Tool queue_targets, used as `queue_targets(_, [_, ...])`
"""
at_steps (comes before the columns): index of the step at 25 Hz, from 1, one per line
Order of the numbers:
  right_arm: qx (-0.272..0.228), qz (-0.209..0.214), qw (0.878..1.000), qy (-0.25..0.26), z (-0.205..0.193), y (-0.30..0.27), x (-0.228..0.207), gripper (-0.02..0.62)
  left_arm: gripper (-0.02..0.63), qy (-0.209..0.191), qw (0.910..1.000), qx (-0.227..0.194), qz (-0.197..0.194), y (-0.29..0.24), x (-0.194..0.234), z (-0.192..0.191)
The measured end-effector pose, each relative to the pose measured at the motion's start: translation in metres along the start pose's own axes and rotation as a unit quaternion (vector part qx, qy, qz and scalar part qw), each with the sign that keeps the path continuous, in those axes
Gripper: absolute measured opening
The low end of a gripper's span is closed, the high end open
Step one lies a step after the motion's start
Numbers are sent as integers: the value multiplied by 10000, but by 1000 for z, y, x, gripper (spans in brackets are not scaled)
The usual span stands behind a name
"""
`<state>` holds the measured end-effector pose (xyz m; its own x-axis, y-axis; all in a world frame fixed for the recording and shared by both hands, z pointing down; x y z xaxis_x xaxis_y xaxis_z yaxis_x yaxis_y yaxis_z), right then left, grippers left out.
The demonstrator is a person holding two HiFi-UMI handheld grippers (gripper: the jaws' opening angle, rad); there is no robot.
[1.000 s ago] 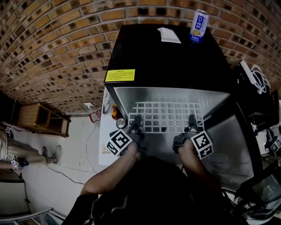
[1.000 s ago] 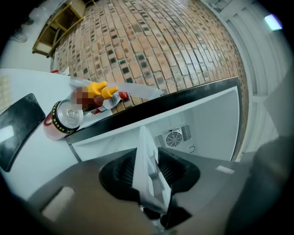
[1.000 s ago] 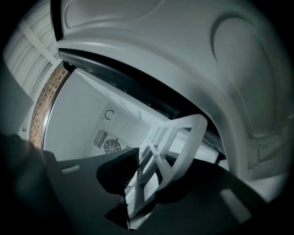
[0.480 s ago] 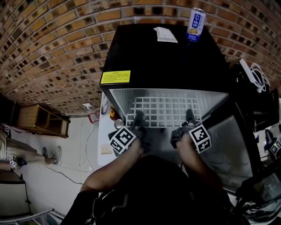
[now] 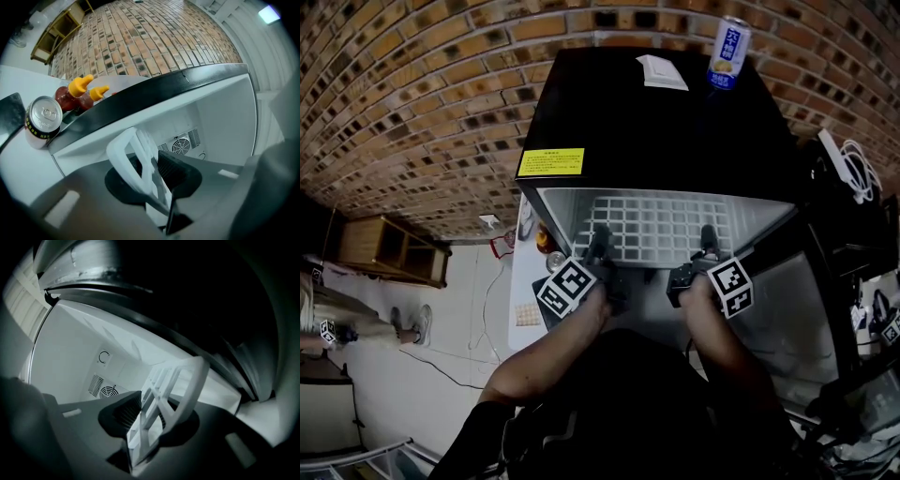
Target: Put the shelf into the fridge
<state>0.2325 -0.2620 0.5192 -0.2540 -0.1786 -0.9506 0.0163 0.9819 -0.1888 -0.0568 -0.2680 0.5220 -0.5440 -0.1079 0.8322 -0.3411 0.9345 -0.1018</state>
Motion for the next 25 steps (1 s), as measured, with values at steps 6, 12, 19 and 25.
queue_targets(6, [-85, 31, 9999, 101, 2, -7, 1, 120, 78, -476, 9987, -29, 153, -7, -3, 1])
queue_targets(12, [-93, 26, 9999, 110, 3, -14, 2, 120, 80, -375, 9987, -89, 328, -13, -3, 3])
queue_targets(19, [-125, 9, 9998, 120, 3, -21, 2, 121, 95, -538, 9962, -261, 639, -18, -4, 4])
queue_targets(25, [-154, 21, 9998, 153, 3, -21, 3, 124, 94, -576, 9956, -373, 630, -18, -4, 4])
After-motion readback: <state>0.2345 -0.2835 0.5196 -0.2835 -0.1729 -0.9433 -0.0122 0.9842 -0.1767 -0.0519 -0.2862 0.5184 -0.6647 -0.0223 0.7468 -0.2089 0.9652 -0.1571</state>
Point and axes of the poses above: the fingertips, and each gripper's own axes: y backward along the fingers, x to its left, z out of its top, the point moved 5 cm from there along y, backward along the fingers, and after that the axes turned 11 degrees about -y, right-handed, at the moved point
